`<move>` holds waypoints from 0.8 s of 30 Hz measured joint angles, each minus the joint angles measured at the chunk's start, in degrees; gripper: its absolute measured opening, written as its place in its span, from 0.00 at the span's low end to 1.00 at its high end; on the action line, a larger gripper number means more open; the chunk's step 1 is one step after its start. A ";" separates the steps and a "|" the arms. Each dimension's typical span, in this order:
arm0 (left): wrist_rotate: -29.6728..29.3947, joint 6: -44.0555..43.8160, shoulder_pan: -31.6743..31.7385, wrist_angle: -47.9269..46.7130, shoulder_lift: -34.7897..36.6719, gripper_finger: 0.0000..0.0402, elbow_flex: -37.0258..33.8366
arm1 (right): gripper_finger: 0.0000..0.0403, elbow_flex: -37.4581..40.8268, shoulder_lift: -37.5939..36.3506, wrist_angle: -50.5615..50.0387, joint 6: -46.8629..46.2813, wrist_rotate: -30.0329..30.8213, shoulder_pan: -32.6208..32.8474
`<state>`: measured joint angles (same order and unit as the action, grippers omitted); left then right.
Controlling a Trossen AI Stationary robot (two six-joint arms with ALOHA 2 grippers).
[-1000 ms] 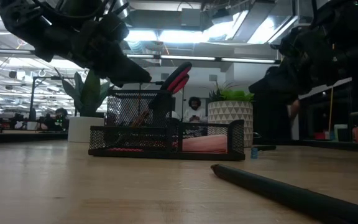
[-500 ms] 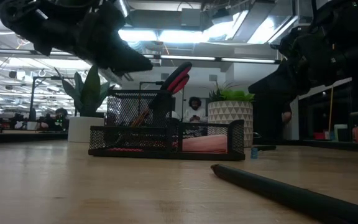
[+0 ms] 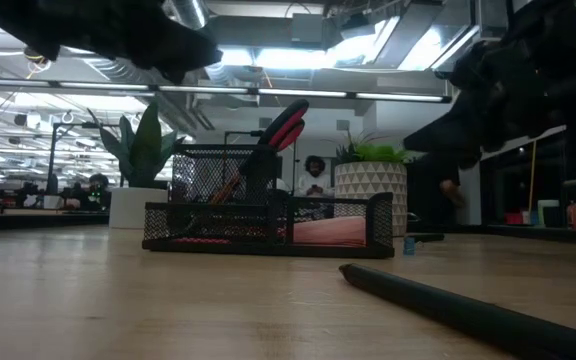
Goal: Pick and place office supplies into organizer
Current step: Put the top black pen into the desk organizer
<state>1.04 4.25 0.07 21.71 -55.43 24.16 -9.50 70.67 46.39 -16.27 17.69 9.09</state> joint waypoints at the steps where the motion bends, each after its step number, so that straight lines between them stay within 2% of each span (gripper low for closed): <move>1: -0.01 -0.01 -0.12 -1.89 1.06 0.28 0.00 | 0.01 0.00 0.00 -0.02 0.60 -0.02 0.30; 5: -1.49 0.05 -0.14 -8.57 4.01 0.28 0.00 | 0.01 -0.02 0.00 -0.61 1.43 0.00 0.72; 13: -13.05 0.11 1.45 -13.45 4.58 0.28 0.00 | 0.03 -0.04 0.00 -2.17 -1.63 0.01 0.69; 19: -13.53 0.08 3.02 -14.67 4.58 0.27 0.00 | 0.07 -0.04 0.00 -2.12 3.36 1.31 0.69; 24: -13.35 -0.57 4.57 -19.34 4.56 0.28 0.00 | 0.11 -0.04 0.00 -2.14 6.01 3.33 0.47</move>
<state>-12.32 3.68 4.64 2.37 -50.87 24.16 -9.54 70.67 44.26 -10.26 21.02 9.56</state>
